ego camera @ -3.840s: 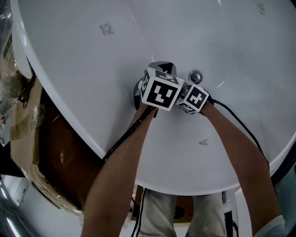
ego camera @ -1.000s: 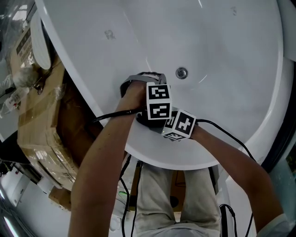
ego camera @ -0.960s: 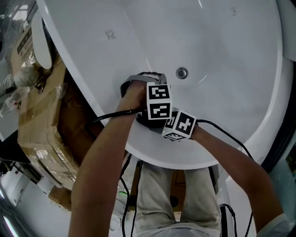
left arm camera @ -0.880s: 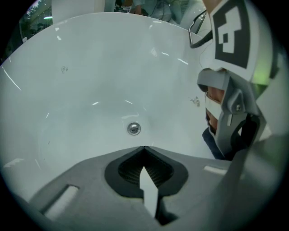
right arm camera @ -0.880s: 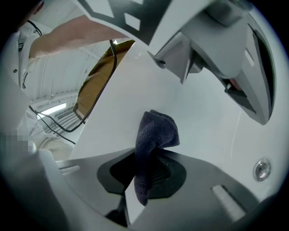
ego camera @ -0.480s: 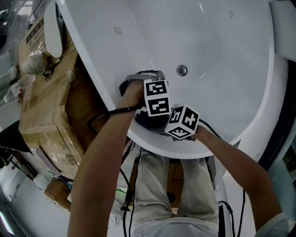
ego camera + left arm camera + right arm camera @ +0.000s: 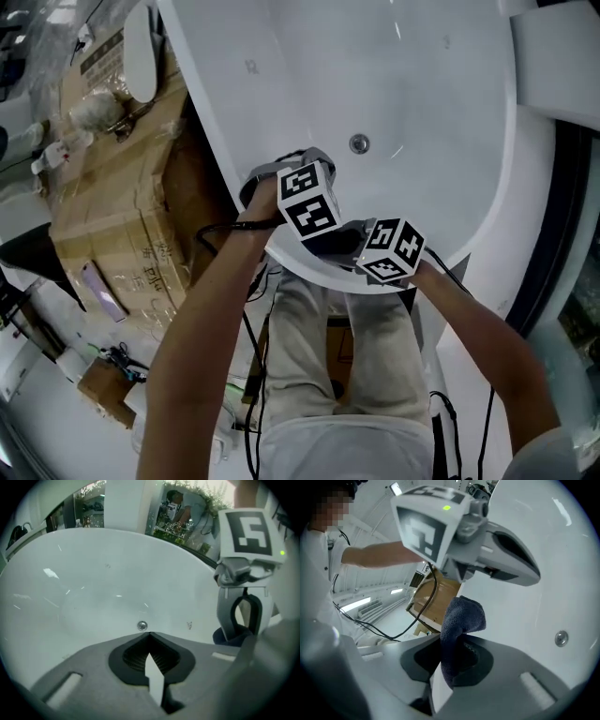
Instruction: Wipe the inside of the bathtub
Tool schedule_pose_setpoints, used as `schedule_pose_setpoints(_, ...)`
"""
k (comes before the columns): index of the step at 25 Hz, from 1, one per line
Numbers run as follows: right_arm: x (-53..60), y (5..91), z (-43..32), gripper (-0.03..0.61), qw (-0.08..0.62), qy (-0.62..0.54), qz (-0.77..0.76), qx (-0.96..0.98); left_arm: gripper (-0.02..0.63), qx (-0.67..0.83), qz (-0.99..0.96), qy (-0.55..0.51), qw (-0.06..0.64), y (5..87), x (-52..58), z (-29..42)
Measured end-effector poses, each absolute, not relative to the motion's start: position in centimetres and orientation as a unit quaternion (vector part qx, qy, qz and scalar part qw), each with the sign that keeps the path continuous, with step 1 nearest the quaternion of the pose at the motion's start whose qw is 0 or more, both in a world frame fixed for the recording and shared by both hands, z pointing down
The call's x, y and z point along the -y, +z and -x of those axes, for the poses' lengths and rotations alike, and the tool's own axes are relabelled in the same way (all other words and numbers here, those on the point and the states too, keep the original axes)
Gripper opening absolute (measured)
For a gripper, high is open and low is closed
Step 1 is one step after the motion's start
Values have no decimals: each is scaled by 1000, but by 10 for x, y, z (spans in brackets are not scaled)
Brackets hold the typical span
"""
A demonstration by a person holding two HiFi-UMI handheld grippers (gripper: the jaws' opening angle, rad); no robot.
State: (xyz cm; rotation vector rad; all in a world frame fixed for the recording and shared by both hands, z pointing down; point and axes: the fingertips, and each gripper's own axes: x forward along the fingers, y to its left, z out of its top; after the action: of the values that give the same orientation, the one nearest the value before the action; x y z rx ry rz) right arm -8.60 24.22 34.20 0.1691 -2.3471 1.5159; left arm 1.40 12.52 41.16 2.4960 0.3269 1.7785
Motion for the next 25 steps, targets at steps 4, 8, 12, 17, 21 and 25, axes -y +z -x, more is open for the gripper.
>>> schedule_pose_setpoints(4,-230,315,59,49,159,530,-114,825,-3,-62,-827,558,39,367,-120,-20)
schedule_pose_setpoints(8,-229,283,35,49,185,500,-137,835,-3,2,-841,536,78,315,-114,-19)
schedule_pose_setpoints(12,-212,237,1,49,166,490,-191,834,-2,61,-852,502,133,260,-110,-28)
schedule_pose_setpoints(17,-189,181,-32,49,146,451,-251,844,-2,105,-867,459,165,194,-109,-37)
schedule_pose_setpoints(21,-186,148,-41,49,137,427,-277,850,-2,127,-873,445,154,157,-117,-35)
schedule_pose_setpoints(25,-185,119,-54,49,140,409,-303,850,-2,161,-879,412,177,117,-121,-44)
